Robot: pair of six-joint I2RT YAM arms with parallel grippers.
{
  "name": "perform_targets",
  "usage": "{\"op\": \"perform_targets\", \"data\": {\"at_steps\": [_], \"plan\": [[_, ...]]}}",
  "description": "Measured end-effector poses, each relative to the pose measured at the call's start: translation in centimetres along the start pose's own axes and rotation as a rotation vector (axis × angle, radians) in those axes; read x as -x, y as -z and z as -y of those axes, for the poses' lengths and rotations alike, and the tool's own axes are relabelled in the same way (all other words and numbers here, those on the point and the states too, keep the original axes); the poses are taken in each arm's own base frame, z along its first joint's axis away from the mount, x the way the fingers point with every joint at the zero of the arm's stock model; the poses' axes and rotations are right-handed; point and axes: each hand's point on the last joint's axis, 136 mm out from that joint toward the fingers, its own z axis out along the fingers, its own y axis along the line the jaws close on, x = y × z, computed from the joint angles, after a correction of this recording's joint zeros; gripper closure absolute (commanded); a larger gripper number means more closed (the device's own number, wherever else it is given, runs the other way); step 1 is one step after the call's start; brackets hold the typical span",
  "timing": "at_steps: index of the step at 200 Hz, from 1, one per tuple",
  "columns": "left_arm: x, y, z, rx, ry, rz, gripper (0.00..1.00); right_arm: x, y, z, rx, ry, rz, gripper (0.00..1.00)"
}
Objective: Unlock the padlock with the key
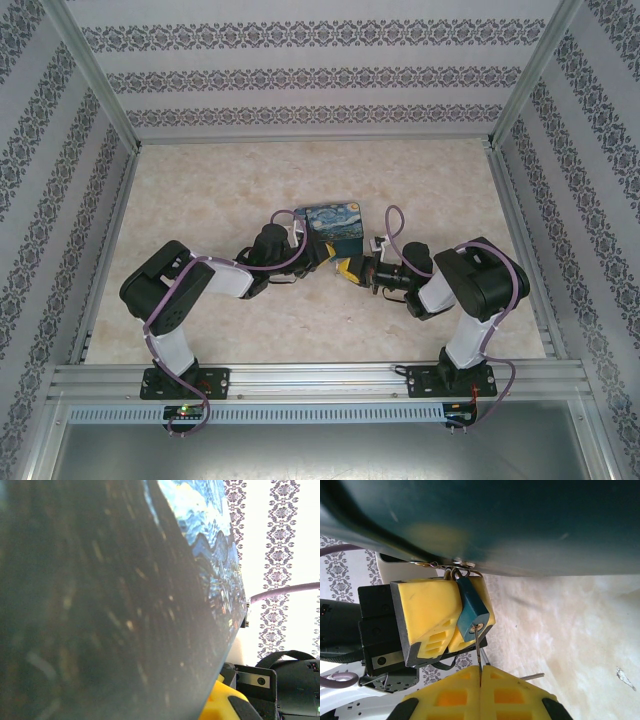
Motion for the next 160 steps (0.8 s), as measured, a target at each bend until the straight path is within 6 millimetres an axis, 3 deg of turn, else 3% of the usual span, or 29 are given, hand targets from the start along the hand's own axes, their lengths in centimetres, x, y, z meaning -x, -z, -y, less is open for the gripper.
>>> {"op": "perform_targets", "data": {"at_steps": [160], "plan": [[0.3,0.2,0.1,-0.007,0.001,-0.004,1.00,1.5,0.3,0.0,0.004,-0.025,0.028,1.00]]}}
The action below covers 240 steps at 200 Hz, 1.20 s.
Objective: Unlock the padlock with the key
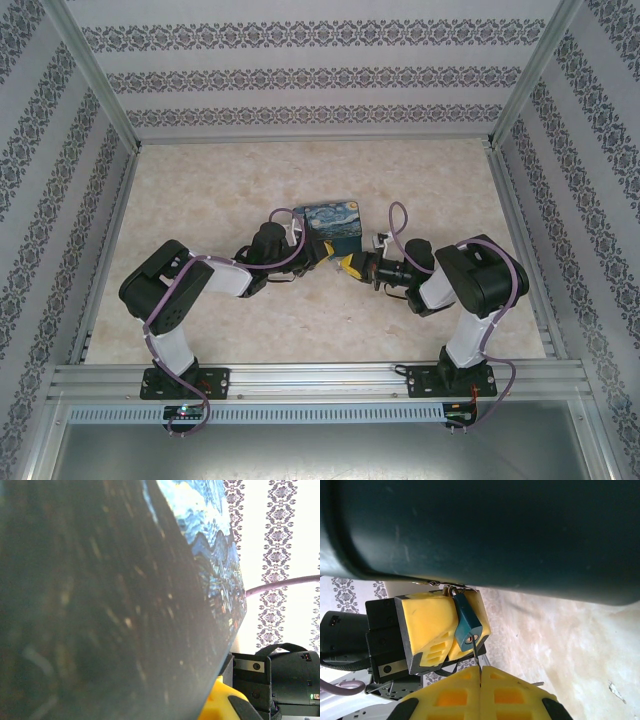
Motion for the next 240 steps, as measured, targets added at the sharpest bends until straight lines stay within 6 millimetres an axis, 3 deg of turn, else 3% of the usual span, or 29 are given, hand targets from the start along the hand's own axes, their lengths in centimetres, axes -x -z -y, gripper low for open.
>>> {"op": "perform_targets", "data": {"at_steps": [56,208,240], "plan": [[0.3,0.0,0.0,0.002,0.024,0.018,1.00,-0.2,-0.4,0.0,-0.004,-0.018,0.004,1.00],[1.5,0.1,1.6,-0.060,0.106,0.083,1.00,2.1,-0.8,-1.8,0.033,-0.048,0.093,1.00],[2.4,0.0,1.7,-0.055,0.108,0.136,1.00,2.9,-1.9,-2.2,0.036,-0.054,0.105,1.00]]}}
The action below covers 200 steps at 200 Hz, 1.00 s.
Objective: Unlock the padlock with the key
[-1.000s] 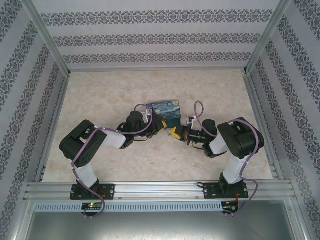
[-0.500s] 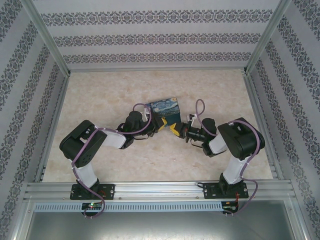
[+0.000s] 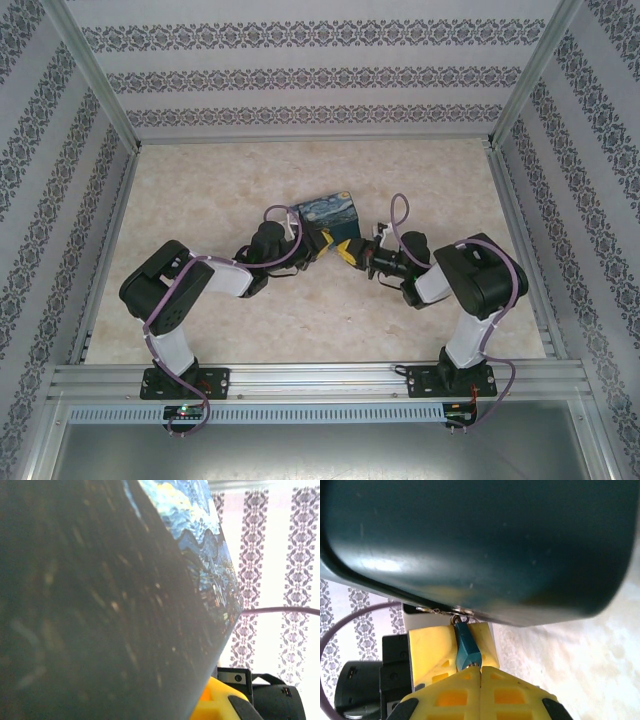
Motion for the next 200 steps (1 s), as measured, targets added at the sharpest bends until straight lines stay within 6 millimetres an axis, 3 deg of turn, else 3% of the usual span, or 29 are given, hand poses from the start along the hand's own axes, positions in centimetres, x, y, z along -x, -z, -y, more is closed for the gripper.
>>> {"op": "perform_targets", "data": {"at_steps": [31,124,169,200], "plan": [[1.2,-0.1,-0.6,0.022,0.010,0.068,1.00,1.0,-1.1,0.6,-0.011,-0.009,0.022,1.00],[1.6,-0.8,-3.0,0.066,0.035,0.102,1.00,1.8,-1.9,2.6,-0.060,-0.059,0.066,1.00],[0.8,-1.0,-3.4,0.088,-0.010,0.083,1.00,2.0,-1.7,2.5,-0.061,-0.058,0.077,0.62],[0.0,-1.0,-4.2,0.117,-0.035,0.046,1.00,2.1,-0.2,2.2,-0.058,-0.042,0.105,0.51]]}}
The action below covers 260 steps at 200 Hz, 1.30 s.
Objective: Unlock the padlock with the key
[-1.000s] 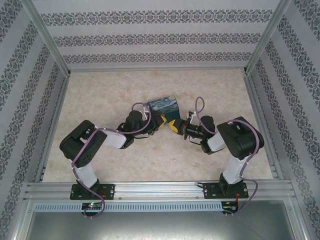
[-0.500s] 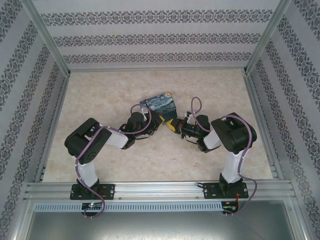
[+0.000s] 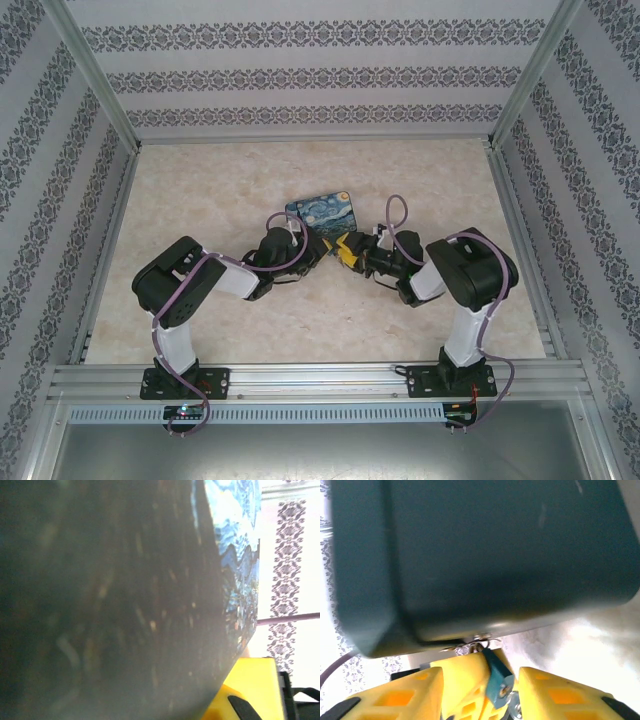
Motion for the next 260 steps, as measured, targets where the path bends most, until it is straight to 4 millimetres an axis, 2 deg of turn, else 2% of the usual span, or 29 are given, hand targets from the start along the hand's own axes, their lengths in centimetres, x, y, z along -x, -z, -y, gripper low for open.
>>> {"op": "perform_targets", "data": {"at_steps": [37,62,76,88,113,128,138,175,195,221,260], "plan": [[-0.1,0.0,-0.6,0.019,-0.024,-0.017,1.00,-0.7,1.9,0.4,-0.032,0.045,0.007,0.43],[-0.1,0.1,-0.7,0.022,-0.037,-0.029,1.00,-2.0,3.2,1.4,-0.129,0.105,-0.011,0.40],[0.0,0.0,-0.7,0.024,-0.039,-0.034,1.00,-2.6,3.6,1.3,-0.207,0.192,-0.011,0.36],[0.0,0.0,-0.7,0.025,-0.038,-0.038,1.00,-3.1,3.7,0.2,-0.267,0.308,-0.008,0.35],[-0.1,0.0,-0.8,0.029,-0.046,-0.045,1.00,-4.2,3.7,-3.7,-0.352,0.605,0.019,0.35],[-0.2,0.0,-0.8,0.030,-0.049,-0.051,1.00,-4.6,3.7,-4.5,-0.414,0.742,0.030,0.35],[-0.2,0.0,-0.8,0.030,-0.050,-0.054,1.00,-4.8,3.7,-3.9,-0.478,0.821,0.025,0.36],[-0.4,-0.2,-0.7,0.036,-0.051,-0.067,1.00,-6.1,3.5,1.7,-0.765,1.073,-0.093,0.39],[-0.4,-0.2,-0.7,0.040,-0.053,-0.070,1.00,-6.4,3.2,3.8,-0.878,1.186,-0.145,0.40],[-0.5,-0.2,-0.8,0.044,-0.063,-0.079,1.00,-5.6,2.9,5.1,-0.978,1.282,-0.151,0.41],[-0.6,-0.2,-0.8,0.045,-0.067,-0.089,1.00,-4.0,3.0,5.4,-1.062,1.349,-0.116,0.43]]}}
